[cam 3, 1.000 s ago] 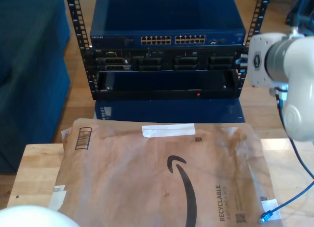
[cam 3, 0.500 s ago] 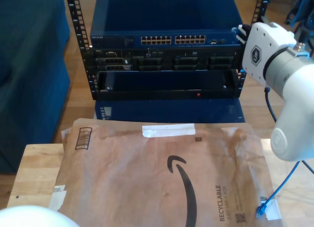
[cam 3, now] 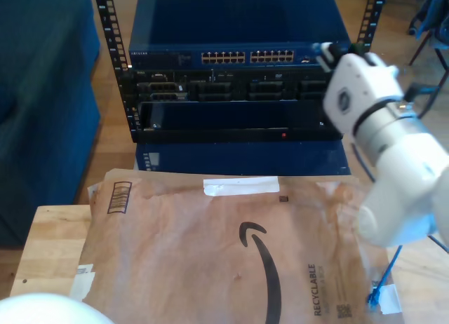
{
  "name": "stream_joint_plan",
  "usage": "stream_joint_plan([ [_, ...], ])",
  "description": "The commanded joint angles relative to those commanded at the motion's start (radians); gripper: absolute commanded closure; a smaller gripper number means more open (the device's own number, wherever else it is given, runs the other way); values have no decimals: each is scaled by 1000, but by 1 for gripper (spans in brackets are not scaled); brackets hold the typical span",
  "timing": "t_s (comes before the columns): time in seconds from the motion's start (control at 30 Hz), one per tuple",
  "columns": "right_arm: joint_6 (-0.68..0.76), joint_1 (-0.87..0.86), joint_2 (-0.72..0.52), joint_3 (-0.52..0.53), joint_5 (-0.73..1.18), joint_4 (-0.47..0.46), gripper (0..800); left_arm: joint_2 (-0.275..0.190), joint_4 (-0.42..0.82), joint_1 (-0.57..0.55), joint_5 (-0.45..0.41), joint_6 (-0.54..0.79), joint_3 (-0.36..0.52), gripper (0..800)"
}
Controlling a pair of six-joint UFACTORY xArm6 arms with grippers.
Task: Grab the cable and plug it in
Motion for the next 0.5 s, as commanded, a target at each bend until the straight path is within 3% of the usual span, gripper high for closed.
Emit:
stream_joint_plan([
  [0.13,-34,60,95,-71,-6,138,800,2,0,0,0,0,0,0],
  [0.27,-196,118,209,-183,-68,333,800,2,0,0,0,0,0,0],
  [0.4,-236,143,307,-302,-80,397,800,0,0,0,0,0,0,0],
  [0.5,-295,183,345,-334,-94,489,800,2,0,0,0,0,0,0],
])
